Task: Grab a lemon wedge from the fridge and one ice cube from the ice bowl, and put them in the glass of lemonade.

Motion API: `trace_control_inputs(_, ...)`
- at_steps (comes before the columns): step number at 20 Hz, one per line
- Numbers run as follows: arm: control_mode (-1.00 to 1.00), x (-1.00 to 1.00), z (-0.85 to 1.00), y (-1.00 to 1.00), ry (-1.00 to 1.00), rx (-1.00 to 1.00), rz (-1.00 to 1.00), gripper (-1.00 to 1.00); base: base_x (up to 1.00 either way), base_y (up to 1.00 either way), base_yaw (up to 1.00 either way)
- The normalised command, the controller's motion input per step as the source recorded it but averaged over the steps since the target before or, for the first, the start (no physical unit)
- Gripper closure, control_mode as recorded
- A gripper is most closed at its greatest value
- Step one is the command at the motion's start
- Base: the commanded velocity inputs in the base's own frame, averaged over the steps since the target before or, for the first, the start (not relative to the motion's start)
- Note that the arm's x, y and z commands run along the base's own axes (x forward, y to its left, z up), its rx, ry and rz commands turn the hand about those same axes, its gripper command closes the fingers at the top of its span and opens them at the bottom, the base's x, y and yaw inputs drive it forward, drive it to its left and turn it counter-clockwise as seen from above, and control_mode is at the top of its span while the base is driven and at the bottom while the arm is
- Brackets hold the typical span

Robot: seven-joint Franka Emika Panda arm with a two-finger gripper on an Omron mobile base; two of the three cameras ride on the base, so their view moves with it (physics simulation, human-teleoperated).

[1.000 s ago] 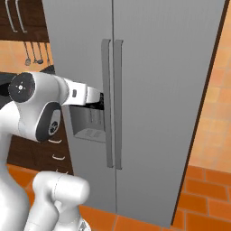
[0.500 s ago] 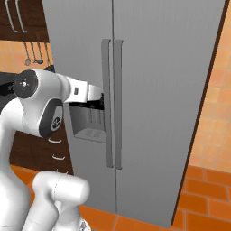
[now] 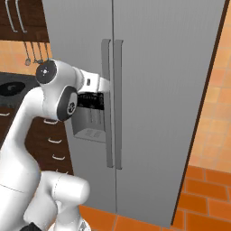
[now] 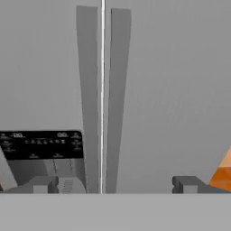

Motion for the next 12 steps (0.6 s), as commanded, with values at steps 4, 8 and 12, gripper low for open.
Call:
trace_control_inputs(4,-1.00,1.00,0.08,-0.16,0.22,0.00,-0.04,-1.00,0.00,0.00,0.00)
trace_control_inputs(8,-1.00,0.67,-0.02,-0.03,0.09,0.02,0.00,-1.00,0.00,0.00,0.00)
trace_control_inputs(12,-1.00,0.59,-0.23,-0.21,-0.01,0.07,0.00,-1.00,0.00,0.00,0.00)
